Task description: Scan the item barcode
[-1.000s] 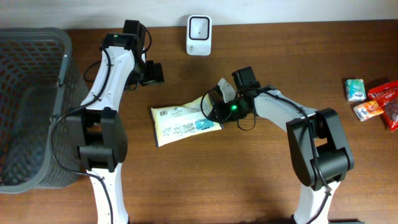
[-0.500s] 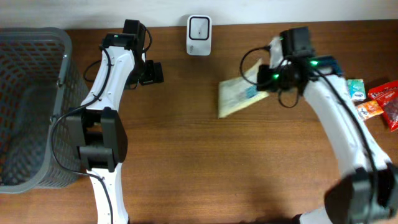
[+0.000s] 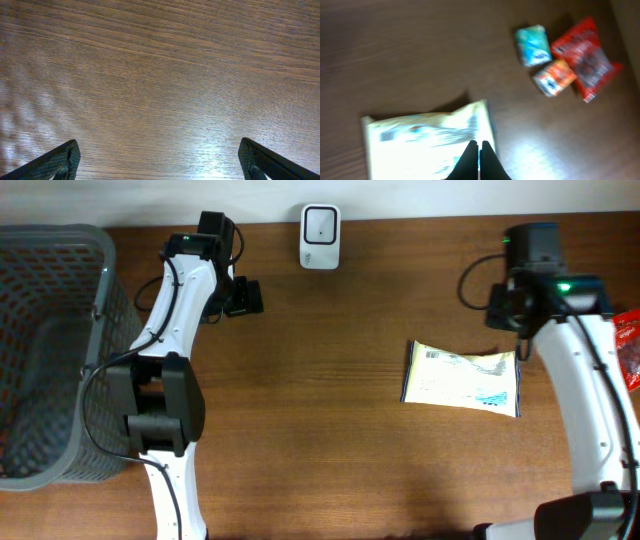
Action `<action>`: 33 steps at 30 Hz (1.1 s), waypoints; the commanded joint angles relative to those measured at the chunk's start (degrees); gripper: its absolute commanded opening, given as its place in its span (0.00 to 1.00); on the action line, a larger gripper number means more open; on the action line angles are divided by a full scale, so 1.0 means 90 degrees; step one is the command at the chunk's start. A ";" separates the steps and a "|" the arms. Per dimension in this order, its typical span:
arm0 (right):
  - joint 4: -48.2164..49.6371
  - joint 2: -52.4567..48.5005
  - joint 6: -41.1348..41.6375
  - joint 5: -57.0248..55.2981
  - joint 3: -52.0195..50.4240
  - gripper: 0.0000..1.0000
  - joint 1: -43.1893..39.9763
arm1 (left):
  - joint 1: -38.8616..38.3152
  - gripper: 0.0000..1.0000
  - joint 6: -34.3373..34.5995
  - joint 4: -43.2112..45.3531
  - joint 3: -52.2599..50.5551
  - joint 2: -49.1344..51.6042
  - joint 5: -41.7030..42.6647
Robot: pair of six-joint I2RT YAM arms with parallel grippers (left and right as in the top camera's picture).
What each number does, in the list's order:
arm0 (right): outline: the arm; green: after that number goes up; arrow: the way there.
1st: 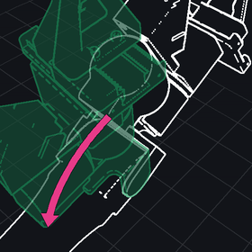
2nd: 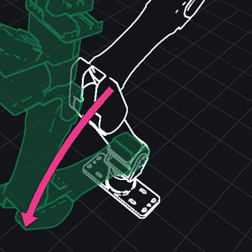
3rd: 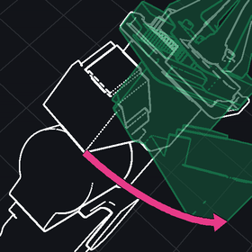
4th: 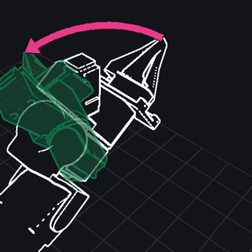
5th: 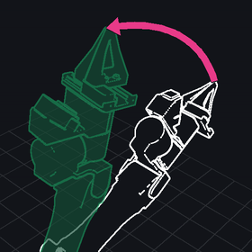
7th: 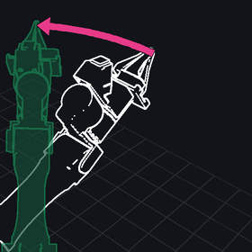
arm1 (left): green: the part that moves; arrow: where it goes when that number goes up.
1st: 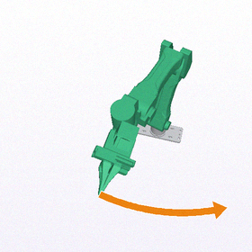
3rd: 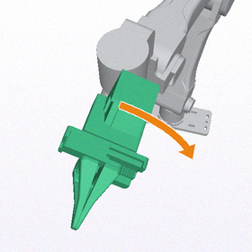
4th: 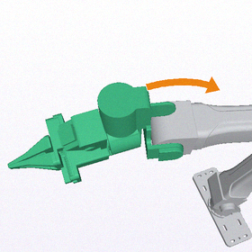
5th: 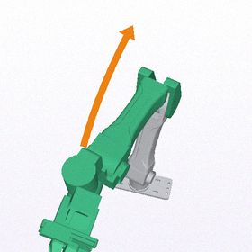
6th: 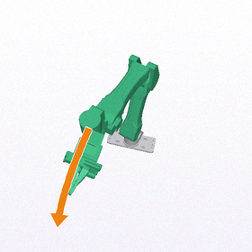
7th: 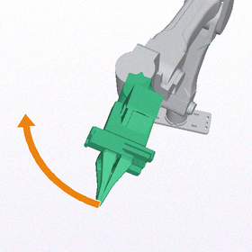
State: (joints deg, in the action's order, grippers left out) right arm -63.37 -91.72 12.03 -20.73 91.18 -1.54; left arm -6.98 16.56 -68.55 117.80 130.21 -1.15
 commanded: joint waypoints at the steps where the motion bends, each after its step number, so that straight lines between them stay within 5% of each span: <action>1: -0.0151 -0.0083 -0.0063 0.1795 -0.0102 0.11 -0.0736 | 0.0027 0.99 0.0083 -0.0005 0.0000 0.0080 -0.0087; 4: -0.0051 -0.0238 -0.0979 0.2834 -0.0777 0.87 -0.0831 | 0.0027 0.99 0.0083 -0.0005 0.0000 0.0080 -0.0087; 5: 0.0039 -0.0306 -0.0945 0.2759 -0.0991 0.99 -0.0903 | 0.0027 0.99 0.0083 -0.0005 0.0000 0.0080 -0.0087; 8: 0.0687 -0.0602 -0.0478 0.3011 -0.1455 0.99 -0.1982 | 0.0027 0.99 0.0083 -0.0005 0.0000 0.0080 -0.0087; 11: 0.1178 -0.1071 -0.1445 0.4418 -0.1768 0.99 -0.2858 | 0.0027 0.99 0.0083 -0.0005 0.0000 0.0080 -0.0087; 17: 0.1576 -0.2331 -0.1693 0.4952 -0.2072 0.99 -0.3106 | 0.0027 0.99 0.0085 -0.0005 0.0000 0.0080 -0.0087; 18: 0.1574 -0.2562 -0.1693 0.5003 -0.2072 0.92 -0.3101 | 0.0027 0.99 0.0083 -0.0005 0.0000 0.0080 -0.0087; 21: 0.1564 -0.2863 -0.1698 0.5450 -0.2072 0.38 -0.2968 | 0.0027 0.99 0.0083 -0.0005 0.0000 0.0080 -0.0087; 22: 0.1547 -0.2861 -0.1693 0.5455 -0.2072 0.04 -0.2888 | 0.0027 0.99 0.0085 -0.0005 0.0000 0.0080 -0.0087; 28: 0.0612 -0.2222 -0.1664 0.6271 -0.1044 0.04 -0.2919 | 0.0027 0.99 0.0083 -0.0005 0.0000 0.0080 -0.0087; 33: -0.0440 -0.0578 -0.0432 0.3541 0.0240 0.04 -0.2873 | 0.0027 0.99 0.0083 -0.0005 0.0000 0.0080 -0.0087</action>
State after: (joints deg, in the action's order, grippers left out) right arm -64.36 -103.57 2.46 22.28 88.95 -27.66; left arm -6.98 16.58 -68.55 117.80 130.21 -1.15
